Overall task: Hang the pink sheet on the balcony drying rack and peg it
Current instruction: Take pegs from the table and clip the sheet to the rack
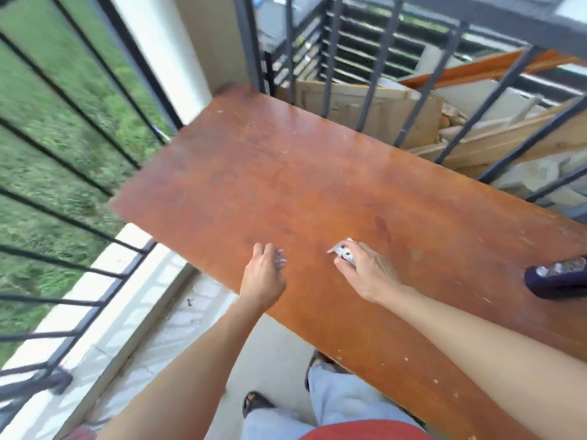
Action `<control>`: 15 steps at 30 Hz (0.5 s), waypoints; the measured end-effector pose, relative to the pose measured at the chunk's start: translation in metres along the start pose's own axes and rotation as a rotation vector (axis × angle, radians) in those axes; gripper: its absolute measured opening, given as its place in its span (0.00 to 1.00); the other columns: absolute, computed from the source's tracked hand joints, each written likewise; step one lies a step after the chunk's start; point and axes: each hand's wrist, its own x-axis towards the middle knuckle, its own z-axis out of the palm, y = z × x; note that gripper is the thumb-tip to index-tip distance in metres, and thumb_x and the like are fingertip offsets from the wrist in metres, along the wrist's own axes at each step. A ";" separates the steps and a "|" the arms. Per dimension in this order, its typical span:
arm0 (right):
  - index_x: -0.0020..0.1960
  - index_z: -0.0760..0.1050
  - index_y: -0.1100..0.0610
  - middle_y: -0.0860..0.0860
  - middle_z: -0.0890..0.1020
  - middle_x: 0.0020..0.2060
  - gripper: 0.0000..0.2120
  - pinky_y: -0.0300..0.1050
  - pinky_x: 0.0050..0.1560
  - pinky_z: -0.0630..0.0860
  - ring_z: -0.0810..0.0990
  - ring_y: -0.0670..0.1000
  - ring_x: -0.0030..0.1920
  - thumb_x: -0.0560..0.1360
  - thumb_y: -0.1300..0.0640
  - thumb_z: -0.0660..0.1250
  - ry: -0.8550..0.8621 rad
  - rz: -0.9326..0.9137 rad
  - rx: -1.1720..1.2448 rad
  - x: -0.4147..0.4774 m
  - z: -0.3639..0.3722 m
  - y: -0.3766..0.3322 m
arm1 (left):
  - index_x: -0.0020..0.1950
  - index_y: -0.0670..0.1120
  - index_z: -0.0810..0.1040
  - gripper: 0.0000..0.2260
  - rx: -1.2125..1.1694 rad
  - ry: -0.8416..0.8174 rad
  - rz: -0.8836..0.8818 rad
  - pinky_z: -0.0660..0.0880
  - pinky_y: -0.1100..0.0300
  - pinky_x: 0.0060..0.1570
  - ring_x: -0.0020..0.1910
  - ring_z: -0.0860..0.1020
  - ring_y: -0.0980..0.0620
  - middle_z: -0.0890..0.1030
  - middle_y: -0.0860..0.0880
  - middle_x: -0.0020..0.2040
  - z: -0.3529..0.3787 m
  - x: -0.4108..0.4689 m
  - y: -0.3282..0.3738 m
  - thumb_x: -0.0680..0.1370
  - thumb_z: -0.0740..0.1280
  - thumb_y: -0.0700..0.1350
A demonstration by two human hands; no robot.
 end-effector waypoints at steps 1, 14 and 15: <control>0.70 0.67 0.50 0.50 0.74 0.66 0.21 0.50 0.58 0.70 0.75 0.59 0.63 0.81 0.43 0.56 -0.023 -0.053 -0.004 0.003 0.005 -0.023 | 0.49 0.42 0.71 0.08 -0.009 0.029 -0.031 0.71 0.53 0.43 0.49 0.78 0.37 0.74 0.43 0.51 -0.018 -0.012 -0.018 0.73 0.61 0.33; 0.64 0.69 0.50 0.55 0.81 0.60 0.17 0.51 0.56 0.73 0.77 0.60 0.60 0.78 0.45 0.59 -0.155 -0.718 -0.067 -0.055 0.114 -0.359 | 0.47 0.48 0.74 0.12 0.349 0.417 -0.458 0.72 0.52 0.42 0.48 0.80 0.42 0.84 0.47 0.46 -0.230 -0.255 -0.225 0.80 0.58 0.55; 0.65 0.69 0.51 0.56 0.81 0.59 0.17 0.50 0.55 0.72 0.78 0.61 0.59 0.78 0.47 0.59 -0.165 -0.768 -0.077 -0.066 0.122 -0.384 | 0.45 0.48 0.72 0.10 0.355 0.442 -0.498 0.71 0.52 0.39 0.47 0.80 0.40 0.83 0.46 0.45 -0.242 -0.276 -0.238 0.80 0.58 0.53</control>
